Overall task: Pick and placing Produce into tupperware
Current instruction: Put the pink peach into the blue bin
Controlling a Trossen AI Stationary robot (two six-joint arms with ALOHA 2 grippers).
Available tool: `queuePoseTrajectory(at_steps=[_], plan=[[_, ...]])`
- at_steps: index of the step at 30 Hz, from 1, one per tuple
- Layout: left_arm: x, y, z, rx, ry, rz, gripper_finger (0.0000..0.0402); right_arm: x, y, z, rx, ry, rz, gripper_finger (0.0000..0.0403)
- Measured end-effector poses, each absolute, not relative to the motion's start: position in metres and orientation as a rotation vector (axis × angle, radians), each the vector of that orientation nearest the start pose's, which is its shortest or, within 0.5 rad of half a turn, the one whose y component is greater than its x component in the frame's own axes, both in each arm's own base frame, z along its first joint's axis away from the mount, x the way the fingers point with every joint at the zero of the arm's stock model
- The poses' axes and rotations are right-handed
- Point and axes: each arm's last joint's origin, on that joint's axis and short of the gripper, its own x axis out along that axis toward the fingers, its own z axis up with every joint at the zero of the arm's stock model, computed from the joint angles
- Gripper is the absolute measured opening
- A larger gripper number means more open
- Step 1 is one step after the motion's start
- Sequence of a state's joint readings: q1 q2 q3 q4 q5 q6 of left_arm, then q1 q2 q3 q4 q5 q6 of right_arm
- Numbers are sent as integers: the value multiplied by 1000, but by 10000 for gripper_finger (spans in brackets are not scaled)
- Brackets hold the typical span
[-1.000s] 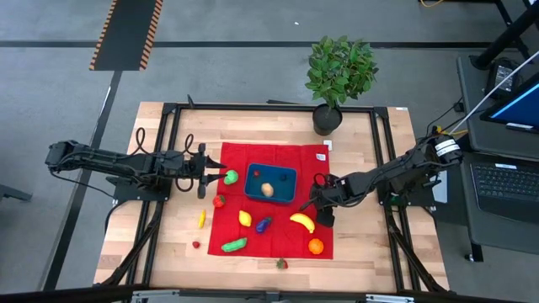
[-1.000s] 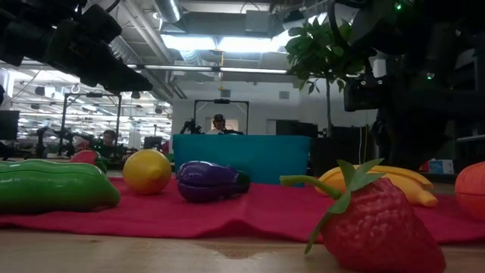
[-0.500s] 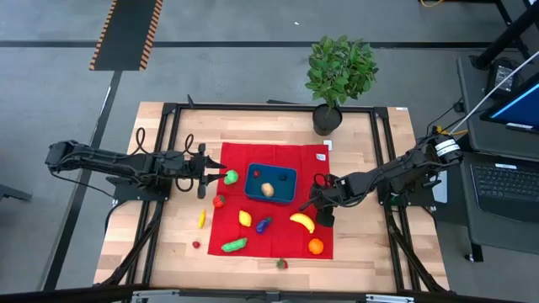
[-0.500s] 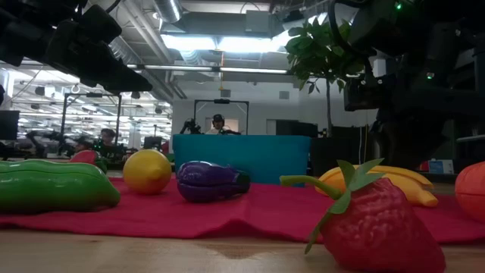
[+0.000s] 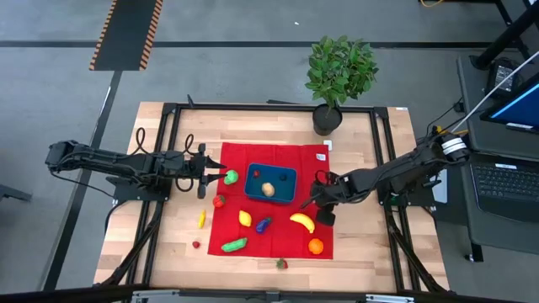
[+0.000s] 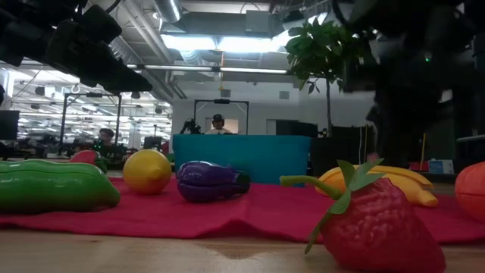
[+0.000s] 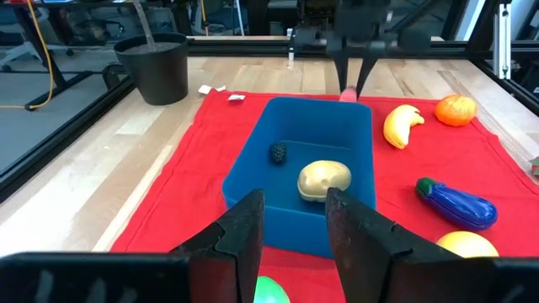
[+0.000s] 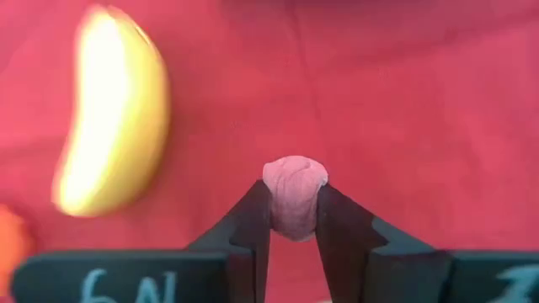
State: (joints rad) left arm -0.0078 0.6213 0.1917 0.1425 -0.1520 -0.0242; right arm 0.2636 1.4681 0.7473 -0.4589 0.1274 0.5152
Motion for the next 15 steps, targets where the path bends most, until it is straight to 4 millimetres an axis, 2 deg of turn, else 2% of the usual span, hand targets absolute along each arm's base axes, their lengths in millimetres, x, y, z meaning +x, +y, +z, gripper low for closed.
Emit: queuePoseTrajectory(at_steps=[5, 10, 15], plan=[[146, 3, 182, -1, 286, 147, 121, 241, 59, 189, 209, 1064, -139, 80], [146, 3, 182, -1, 286, 146, 121, 227, 53, 214, 169, 972, -168, 80], [146, 3, 182, -1, 285, 146, 121, 207, 45, 226, 123, 884, -225, 80]])
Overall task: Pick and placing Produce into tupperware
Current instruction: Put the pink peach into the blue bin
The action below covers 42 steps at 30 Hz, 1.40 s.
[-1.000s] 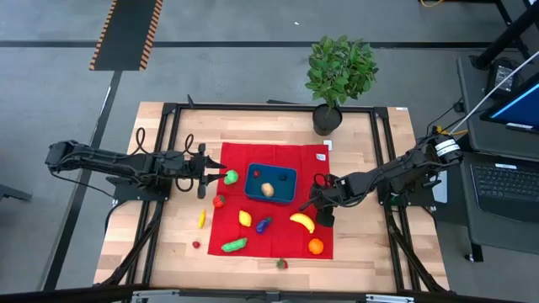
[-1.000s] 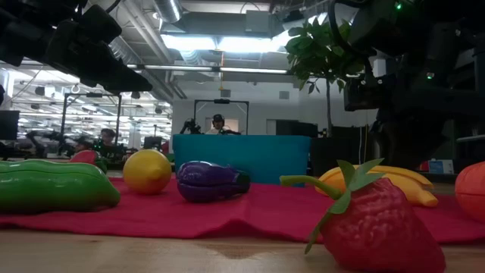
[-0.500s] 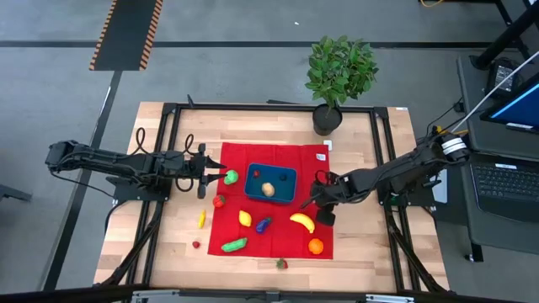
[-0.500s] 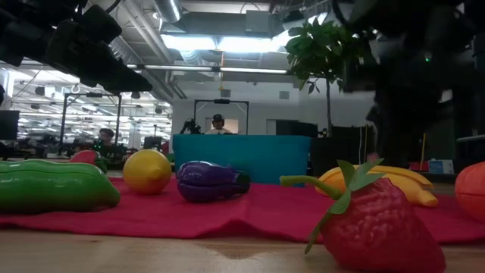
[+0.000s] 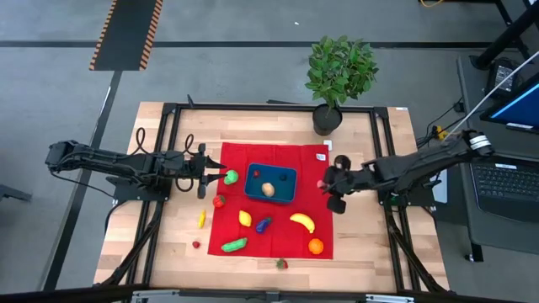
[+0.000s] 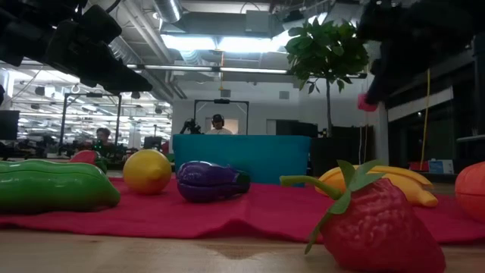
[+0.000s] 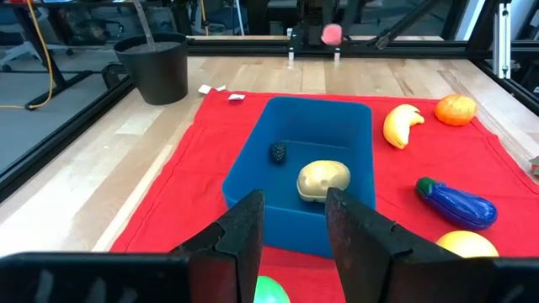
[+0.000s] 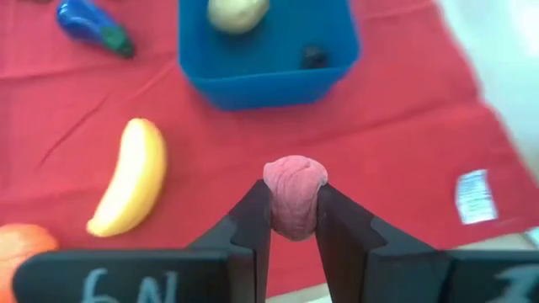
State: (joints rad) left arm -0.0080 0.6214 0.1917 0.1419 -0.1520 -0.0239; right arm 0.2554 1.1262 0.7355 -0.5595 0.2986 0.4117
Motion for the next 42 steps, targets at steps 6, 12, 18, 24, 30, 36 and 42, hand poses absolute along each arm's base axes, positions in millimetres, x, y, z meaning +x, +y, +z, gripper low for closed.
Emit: queuePoseTrajectory(at_steps=[6, 12, 18, 24, 30, 36, 42], plan=[[146, 3, 182, -1, 285, 147, 121, 183, 36, 223, 117, 730, -281, 80], [146, 3, 182, -1, 286, 147, 121, 169, 32, 208, 96, 475, -203, 80], [146, 3, 182, -1, 285, 146, 121, 155, 24, 192, 97, 291, -131, 80], [146, 3, 182, 0, 285, 147, 121, 148, 18, 195, 52, 117, 7, 80], [145, 3, 182, 0, 285, 146, 121, 146, 12, 199, 19, 77, 86, 77], [146, 3, 182, 0, 285, 147, 121, 147, 6, 200, 21, 66, 50, 75], [146, 3, 182, 0, 285, 146, 121, 150, 1, 206, 48, -4, -15, 75]])
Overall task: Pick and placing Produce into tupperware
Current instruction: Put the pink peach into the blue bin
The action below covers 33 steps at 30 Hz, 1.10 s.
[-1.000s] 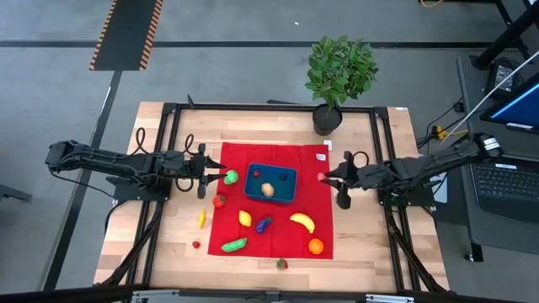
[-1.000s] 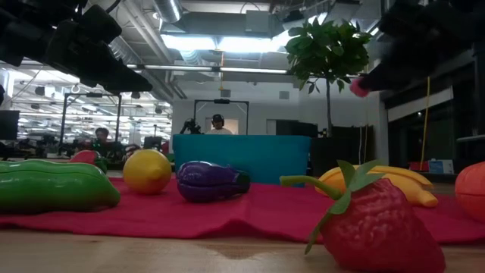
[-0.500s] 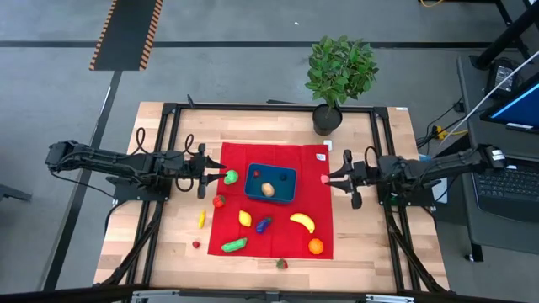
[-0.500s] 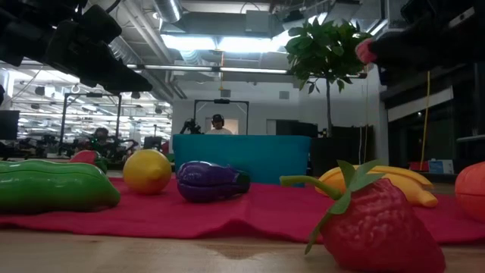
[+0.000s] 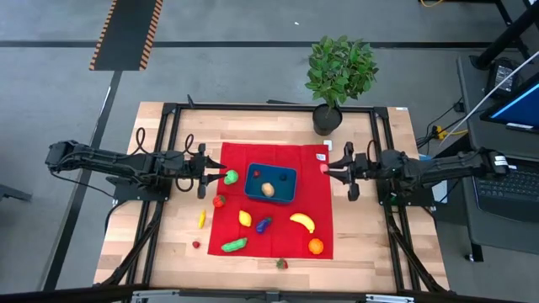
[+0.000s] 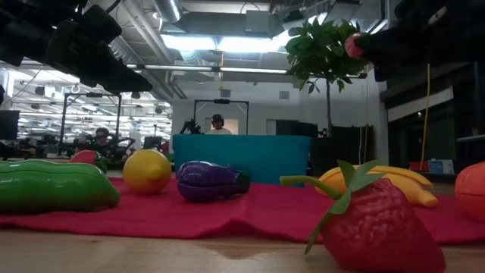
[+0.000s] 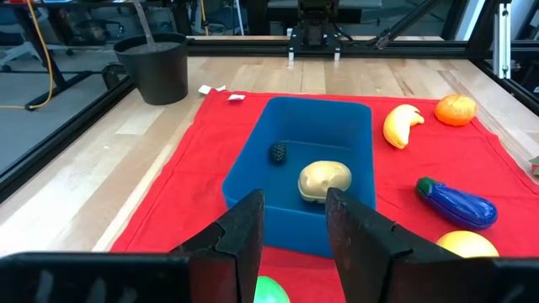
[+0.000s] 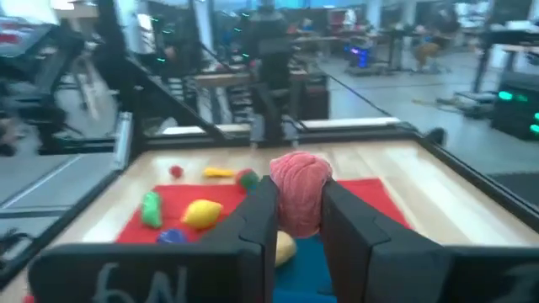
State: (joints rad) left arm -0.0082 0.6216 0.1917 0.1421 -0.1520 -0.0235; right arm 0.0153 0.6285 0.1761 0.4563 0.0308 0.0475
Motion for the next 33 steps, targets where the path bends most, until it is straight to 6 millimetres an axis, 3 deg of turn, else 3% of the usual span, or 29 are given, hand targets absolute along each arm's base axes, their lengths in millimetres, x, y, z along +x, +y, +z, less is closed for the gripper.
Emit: queuePoseTrajectory(at_steps=[17, 26, 33], plan=[[145, 3, 182, 7, 286, 145, 121, 172, 0, 195, 68, 58, -74, 74], [146, 3, 182, 33, 288, 141, 121, 206, -1, 214, 15, 129, -33, 74], [146, 3, 182, 34, 289, 142, 121, 233, -8, 211, 25, 211, -10, 74]])
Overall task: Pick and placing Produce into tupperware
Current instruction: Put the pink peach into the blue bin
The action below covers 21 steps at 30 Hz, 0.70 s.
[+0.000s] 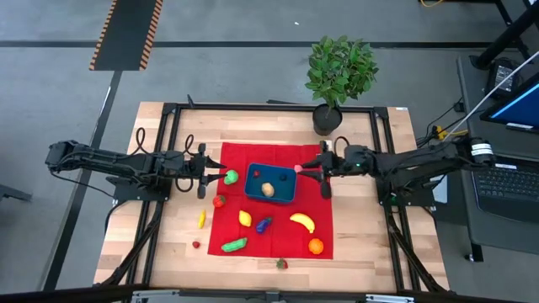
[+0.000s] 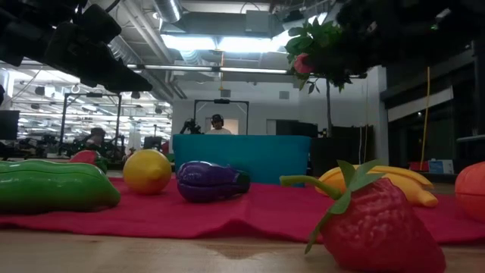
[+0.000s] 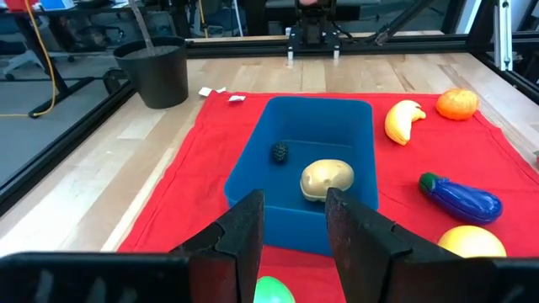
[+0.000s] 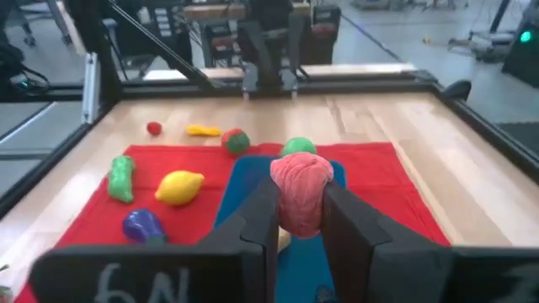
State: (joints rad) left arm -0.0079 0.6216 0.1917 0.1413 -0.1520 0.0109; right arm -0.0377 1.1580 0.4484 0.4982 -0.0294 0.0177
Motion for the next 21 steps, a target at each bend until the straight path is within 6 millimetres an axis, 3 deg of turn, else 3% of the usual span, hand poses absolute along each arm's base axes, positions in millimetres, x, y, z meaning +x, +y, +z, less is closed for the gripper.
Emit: queuePoseTrajectory(at_steps=[9, 21], plan=[[145, 3, 179, 36, 320, 141, 121, 264, -14, 198, 53, 314, 62, 74], [144, 3, 177, 37, 348, 141, 121, 294, -26, 217, 60, 563, 113, 74]])
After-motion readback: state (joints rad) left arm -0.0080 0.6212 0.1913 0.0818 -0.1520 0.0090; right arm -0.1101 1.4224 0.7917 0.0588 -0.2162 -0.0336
